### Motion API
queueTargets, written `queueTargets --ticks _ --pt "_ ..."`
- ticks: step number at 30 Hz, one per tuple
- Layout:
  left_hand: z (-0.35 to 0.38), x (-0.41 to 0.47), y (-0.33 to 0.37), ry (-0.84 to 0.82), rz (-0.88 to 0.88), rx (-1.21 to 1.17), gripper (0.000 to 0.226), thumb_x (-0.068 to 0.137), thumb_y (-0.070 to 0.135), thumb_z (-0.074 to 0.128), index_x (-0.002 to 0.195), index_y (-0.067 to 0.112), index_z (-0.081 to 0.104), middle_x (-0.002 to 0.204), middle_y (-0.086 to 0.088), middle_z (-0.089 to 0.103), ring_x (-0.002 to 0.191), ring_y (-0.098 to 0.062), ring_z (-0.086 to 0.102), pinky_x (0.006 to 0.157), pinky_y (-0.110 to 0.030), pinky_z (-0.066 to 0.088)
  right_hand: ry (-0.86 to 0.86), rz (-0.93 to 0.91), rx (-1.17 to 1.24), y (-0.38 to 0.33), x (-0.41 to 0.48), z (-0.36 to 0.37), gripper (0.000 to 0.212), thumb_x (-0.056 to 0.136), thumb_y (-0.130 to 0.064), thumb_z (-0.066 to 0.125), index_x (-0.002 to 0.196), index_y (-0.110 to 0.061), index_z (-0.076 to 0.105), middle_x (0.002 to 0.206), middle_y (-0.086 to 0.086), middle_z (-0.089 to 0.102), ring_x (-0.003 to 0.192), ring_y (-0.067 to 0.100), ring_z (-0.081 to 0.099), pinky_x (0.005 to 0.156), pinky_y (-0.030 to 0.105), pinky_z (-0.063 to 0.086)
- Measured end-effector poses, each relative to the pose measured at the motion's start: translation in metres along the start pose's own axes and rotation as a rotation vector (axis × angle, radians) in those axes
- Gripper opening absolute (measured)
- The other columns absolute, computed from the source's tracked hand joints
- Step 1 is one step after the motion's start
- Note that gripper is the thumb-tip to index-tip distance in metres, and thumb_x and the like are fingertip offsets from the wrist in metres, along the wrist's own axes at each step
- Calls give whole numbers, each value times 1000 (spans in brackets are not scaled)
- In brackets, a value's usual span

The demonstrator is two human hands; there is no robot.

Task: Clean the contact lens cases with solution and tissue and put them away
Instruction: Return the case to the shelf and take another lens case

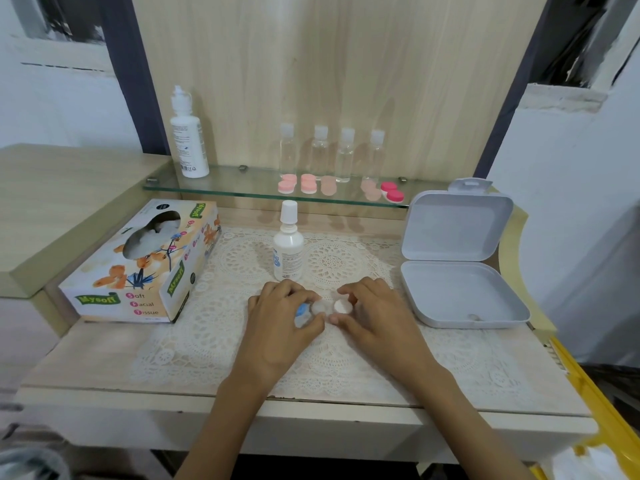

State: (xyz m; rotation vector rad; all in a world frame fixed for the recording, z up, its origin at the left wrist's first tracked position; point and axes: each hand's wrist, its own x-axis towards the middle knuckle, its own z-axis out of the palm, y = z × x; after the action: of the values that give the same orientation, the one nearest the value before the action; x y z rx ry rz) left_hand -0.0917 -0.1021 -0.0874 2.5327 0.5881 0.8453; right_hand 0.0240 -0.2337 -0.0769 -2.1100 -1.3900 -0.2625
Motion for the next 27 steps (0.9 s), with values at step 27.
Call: queueTargets --ticks 27 --pt "-1 0 0 -15 -11 -6 54 69 59 37 101 30 69 95 13 55 99 -11 46 87 -29 27 -5 0 22 -4 -2 -3 46 88 -46 59 128 -26 51 107 -17 52 100 2 44 85 23 38"
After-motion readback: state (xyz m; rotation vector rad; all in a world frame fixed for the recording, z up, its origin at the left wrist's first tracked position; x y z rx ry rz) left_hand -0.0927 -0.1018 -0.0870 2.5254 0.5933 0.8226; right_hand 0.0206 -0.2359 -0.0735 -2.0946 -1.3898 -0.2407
